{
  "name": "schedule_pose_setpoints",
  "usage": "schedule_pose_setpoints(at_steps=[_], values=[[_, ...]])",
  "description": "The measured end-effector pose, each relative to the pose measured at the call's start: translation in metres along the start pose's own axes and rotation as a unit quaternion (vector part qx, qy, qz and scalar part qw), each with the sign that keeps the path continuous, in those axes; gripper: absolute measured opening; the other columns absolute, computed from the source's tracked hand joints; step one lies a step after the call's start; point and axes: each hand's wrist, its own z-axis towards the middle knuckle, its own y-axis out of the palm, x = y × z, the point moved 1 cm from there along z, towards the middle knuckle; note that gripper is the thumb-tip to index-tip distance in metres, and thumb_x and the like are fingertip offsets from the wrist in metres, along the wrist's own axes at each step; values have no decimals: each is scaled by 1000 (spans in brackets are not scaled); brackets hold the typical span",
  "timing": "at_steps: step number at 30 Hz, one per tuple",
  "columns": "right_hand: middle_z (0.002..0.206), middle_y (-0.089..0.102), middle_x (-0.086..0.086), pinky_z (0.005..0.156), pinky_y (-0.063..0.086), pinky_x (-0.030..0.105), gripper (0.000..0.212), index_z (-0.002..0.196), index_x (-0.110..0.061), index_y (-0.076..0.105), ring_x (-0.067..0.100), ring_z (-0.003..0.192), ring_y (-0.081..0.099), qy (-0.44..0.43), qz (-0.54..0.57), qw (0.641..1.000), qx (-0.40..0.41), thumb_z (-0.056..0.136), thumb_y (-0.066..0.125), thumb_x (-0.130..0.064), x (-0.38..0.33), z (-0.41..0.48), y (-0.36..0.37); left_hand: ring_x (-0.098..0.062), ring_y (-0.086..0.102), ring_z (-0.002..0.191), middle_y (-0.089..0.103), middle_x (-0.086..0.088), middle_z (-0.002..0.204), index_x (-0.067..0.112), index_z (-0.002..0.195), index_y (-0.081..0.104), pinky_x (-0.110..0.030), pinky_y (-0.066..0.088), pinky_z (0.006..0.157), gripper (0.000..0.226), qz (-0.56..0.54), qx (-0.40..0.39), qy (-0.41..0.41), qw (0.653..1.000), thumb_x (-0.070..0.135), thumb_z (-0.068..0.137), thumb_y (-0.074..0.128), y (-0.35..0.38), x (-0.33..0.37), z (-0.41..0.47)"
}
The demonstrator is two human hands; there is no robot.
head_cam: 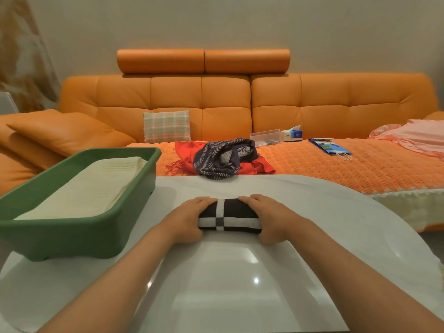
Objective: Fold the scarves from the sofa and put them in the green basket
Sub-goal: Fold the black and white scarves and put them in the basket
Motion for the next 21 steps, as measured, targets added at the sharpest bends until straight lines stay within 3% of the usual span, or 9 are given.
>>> schedule_pose_setpoints(at_steps=[3, 8, 15, 21], values=[[139, 44, -2, 102, 46, 36, 98, 153, -33, 19, 22, 124, 47, 32, -7, 999, 43, 75, 74, -12, -3, 0, 2, -16, 52, 122, 52, 10, 137, 36, 142, 42, -34, 44, 102, 75, -9, 32, -26, 999, 6, 76, 61, -2, 5, 4], [128, 52, 0, 93, 49, 36, 69, 141, -25, 40, 22, 114, 51, 26, -17, 993, 110, 80, 66, -8, -10, -9, 11, -21, 59, 105, 63, 5, 114, 28, 123, 57, -36, 50, 88, 52, -5, 63, -38, 997, 0, 79, 54, -12, 8, 1], [127, 53, -3, 88, 52, 32, 72, 140, -25, 45, 19, 112, 51, -18, 22, 979, 200, 76, 73, -9, -55, -16, -7, -16, 58, 98, 62, 8, 109, 29, 120, 59, -34, 51, 82, 47, 47, 144, -2, 988, -2, 86, 52, -79, 5, -34], [129, 55, 4, 84, 58, 40, 71, 138, -18, 49, 23, 116, 52, -89, 22, 950, 300, 74, 78, -5, -146, 15, -45, -12, 58, 101, 63, 11, 116, 33, 127, 56, -31, 51, 87, 49, 92, 228, -1, 969, 2, 89, 60, -171, -32, -91]])
